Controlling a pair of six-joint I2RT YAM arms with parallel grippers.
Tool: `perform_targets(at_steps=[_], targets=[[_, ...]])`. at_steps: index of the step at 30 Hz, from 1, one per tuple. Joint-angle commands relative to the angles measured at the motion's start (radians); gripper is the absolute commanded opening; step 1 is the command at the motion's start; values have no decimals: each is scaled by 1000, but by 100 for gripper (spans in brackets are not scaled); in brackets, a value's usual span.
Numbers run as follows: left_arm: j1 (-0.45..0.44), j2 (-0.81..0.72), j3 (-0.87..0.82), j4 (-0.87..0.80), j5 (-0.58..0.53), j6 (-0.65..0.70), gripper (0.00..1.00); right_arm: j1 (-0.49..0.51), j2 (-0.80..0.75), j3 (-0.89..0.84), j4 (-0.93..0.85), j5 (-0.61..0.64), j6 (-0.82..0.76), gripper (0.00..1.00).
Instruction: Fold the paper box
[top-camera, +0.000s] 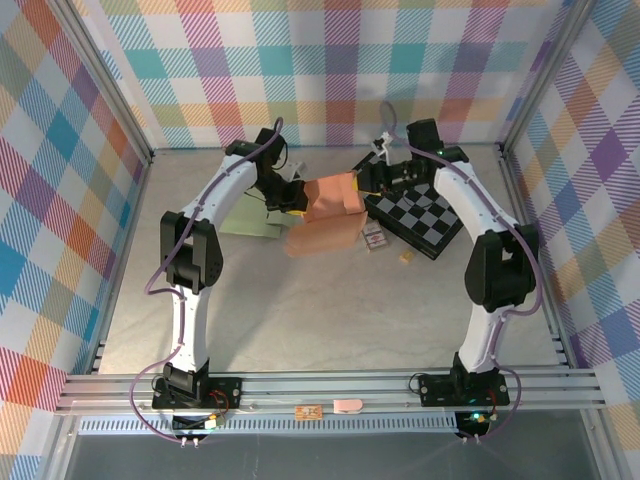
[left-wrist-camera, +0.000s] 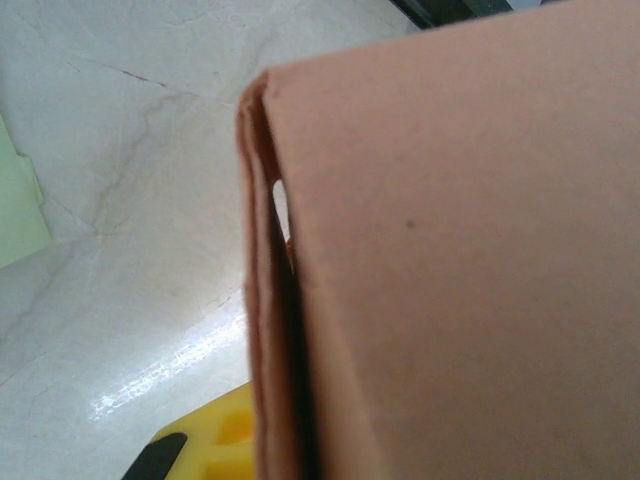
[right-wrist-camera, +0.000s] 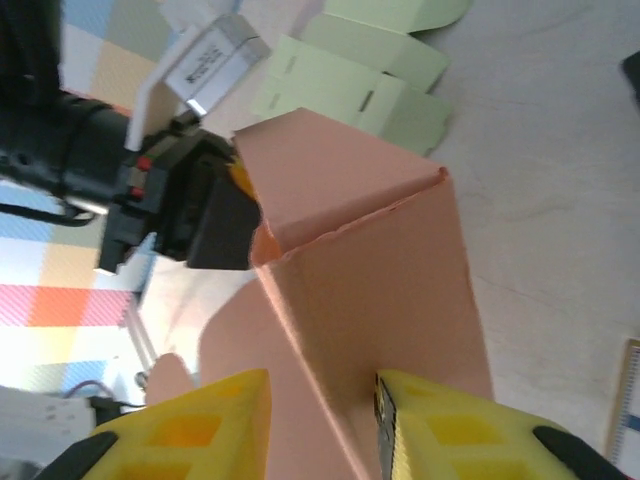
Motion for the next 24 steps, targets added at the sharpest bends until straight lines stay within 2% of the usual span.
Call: perform_targets(at_steps=[1,4,12,18,23,24], targets=[[-2,-34,4,-40,11,5,0,49,17,43,-78,241,-72,35],[-4,-41,-1,-45,5,5,0,78,23,64,-93,378,-77,35],[-12,-58,-3,-51,-6,8,0,148,64,126,-125,554,-78,28],[-19,-65,-3,-55,-10,10,0,192,124,210,-182,706,-29,17],[-27,-66,0,-55,-17,9,0,235,171,274,-229,837,27,0],[-27,-66,0,-55,-19,7,0,244,178,284,-238,868,36,0]])
